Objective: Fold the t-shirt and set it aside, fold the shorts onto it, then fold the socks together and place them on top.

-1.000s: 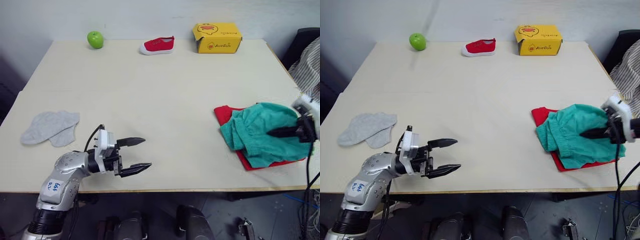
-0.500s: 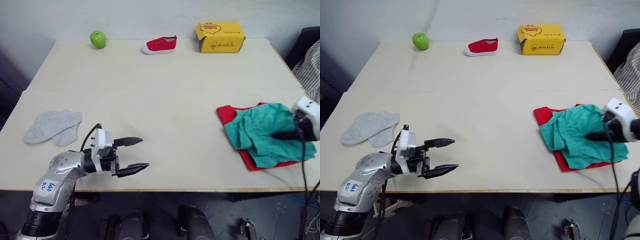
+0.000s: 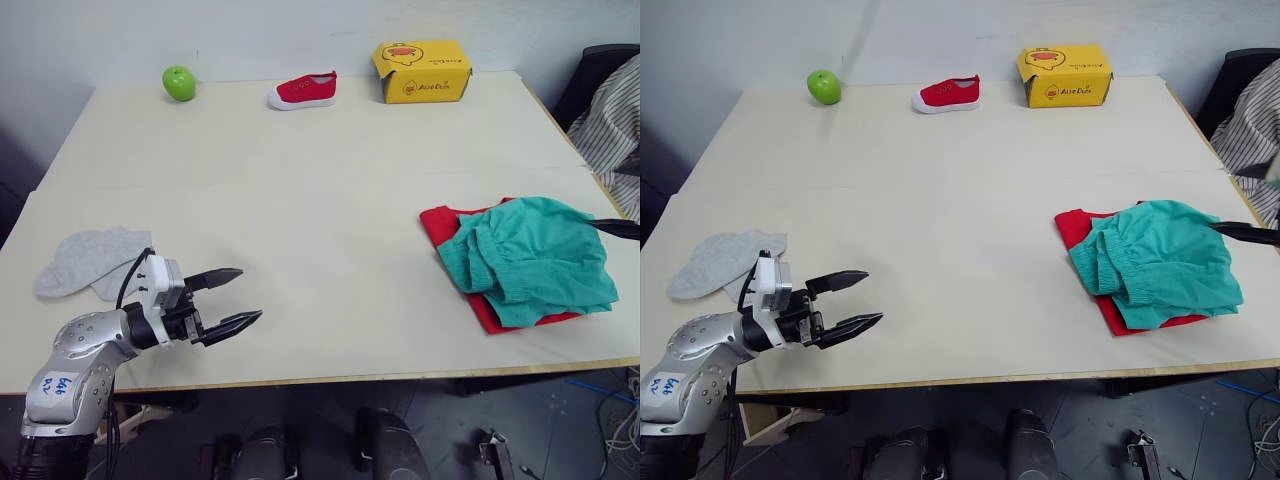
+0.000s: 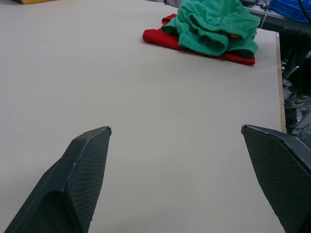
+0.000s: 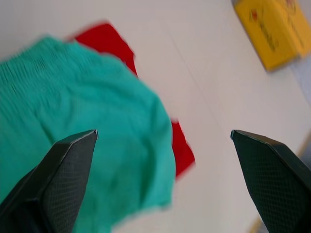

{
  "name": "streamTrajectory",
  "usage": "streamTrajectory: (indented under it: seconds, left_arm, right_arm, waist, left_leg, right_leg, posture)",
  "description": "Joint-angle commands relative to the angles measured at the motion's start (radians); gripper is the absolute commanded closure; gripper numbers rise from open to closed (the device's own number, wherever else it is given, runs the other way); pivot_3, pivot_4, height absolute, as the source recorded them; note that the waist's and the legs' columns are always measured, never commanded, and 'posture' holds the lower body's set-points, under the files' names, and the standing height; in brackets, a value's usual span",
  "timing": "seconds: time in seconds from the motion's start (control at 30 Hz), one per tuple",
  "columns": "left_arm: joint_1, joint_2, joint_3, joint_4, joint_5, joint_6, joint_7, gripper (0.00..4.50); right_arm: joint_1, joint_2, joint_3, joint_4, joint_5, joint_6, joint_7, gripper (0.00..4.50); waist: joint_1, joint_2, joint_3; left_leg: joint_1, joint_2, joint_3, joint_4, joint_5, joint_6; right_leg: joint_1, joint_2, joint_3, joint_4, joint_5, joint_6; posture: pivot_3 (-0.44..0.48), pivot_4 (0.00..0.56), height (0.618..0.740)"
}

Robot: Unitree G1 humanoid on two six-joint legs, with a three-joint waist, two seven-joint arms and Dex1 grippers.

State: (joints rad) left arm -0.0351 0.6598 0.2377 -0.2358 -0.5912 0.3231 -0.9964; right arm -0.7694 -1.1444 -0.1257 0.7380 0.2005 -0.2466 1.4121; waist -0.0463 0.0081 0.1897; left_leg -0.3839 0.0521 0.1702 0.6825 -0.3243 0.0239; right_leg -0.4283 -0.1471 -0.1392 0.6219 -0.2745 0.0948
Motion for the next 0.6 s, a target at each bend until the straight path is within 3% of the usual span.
streamTrajectory:
  seconds: [0.03, 0.1, 0.2, 0.3, 0.4, 0.47, 0.53, 0.6]
  left_arm:
    - [0.027, 0.016, 0.06, 0.048, 0.015, -0.066, -0.021, 0.0]
    - [0.056, 0.018, 0.091, 0.087, 0.024, -0.108, -0.036, 0.0]
    - [0.096, 0.016, 0.139, 0.12, 0.03, -0.159, -0.035, 0.0]
    - [0.142, 0.015, 0.196, 0.136, 0.03, -0.194, -0.025, 0.0]
    - [0.192, 0.007, 0.263, 0.144, 0.025, -0.219, -0.001, 0.0]
    - [0.239, -0.006, 0.33, 0.16, 0.021, -0.234, 0.034, 0.0]
    - [0.293, -0.019, 0.399, 0.189, 0.011, -0.231, 0.065, 0.0]
    - [0.329, -0.029, 0.44, 0.21, 0.006, -0.229, 0.079, 0.0]
  right_arm:
    - [0.204, 0.081, -0.089, -0.392, 0.17, 0.167, -0.076, 0.03]
    - [0.36, 0.179, -0.087, -0.655, 0.247, 0.27, -0.17, 0.03]
    - [0.493, 0.28, -0.061, -0.847, 0.277, 0.354, -0.265, 0.03]
    - [0.555, 0.366, -0.03, -0.922, 0.279, 0.38, -0.322, 0.03]
    - [0.573, 0.433, 0.003, -0.942, 0.259, 0.37, -0.361, 0.03]
    - [0.588, 0.481, 0.02, -0.931, 0.223, 0.318, -0.39, 0.03]
    - [0.616, 0.514, 0.024, -0.916, 0.194, 0.238, -0.389, 0.03]
    - [0.639, 0.535, 0.021, -0.914, 0.2, 0.191, -0.375, 0.03]
  waist:
    - [0.012, 0.0, 0.0]
    - [0.02, 0.0, 0.0]
    - [0.025, 0.0, 0.0]
    - [0.022, 0.001, 0.0]
    - [0.002, 0.002, 0.0]
    - [-0.003, 0.002, 0.001]
    - [0.011, 0.001, 0.001]
    - [0.034, 0.001, 0.001]
  left_leg:
    - [0.0, 0.0, 0.0, 0.0, 0.0, 0.0]
    - [0.0, 0.001, -0.001, 0.0, 0.0, 0.0]
    - [-0.001, 0.0, -0.001, 0.0, 0.0, 0.0]
    - [-0.003, -0.005, -0.006, 0.0, -0.003, 0.005]
    - [-0.005, -0.024, -0.056, -0.008, 0.004, 0.015]
    - [-0.004, -0.042, -0.085, -0.02, 0.017, 0.018]
    - [-0.005, -0.056, -0.107, -0.023, 0.026, 0.013]
    - [-0.006, -0.055, -0.102, -0.023, 0.027, 0.012]
  right_leg:
    - [0.0, 0.0, 0.0, 0.0, 0.0, 0.0]
    - [0.0, 0.001, 0.0, 0.0, 0.0, 0.0]
    - [-0.001, 0.0, -0.001, 0.0, 0.0, 0.0]
    - [0.003, -0.005, -0.003, -0.003, 0.001, 0.002]
    - [0.035, -0.021, -0.05, -0.014, 0.002, 0.006]
    - [0.052, -0.037, -0.076, -0.018, -0.003, 0.017]
    - [0.058, -0.042, -0.069, -0.014, -0.01, 0.028]
    - [0.055, -0.037, -0.052, -0.015, -0.012, 0.028]
  posture:
    - [0.0, 0.15, 0.74]
    - [0.0, 0.15, 0.74]
    - [0.0, 0.15, 0.74]
    - [0.0, 0.15, 0.74]
    - [0.0, 0.15, 0.74]
    - [0.0, 0.15, 0.74]
    - [0.0, 0.15, 0.74]
    - [0.0, 0.15, 0.74]
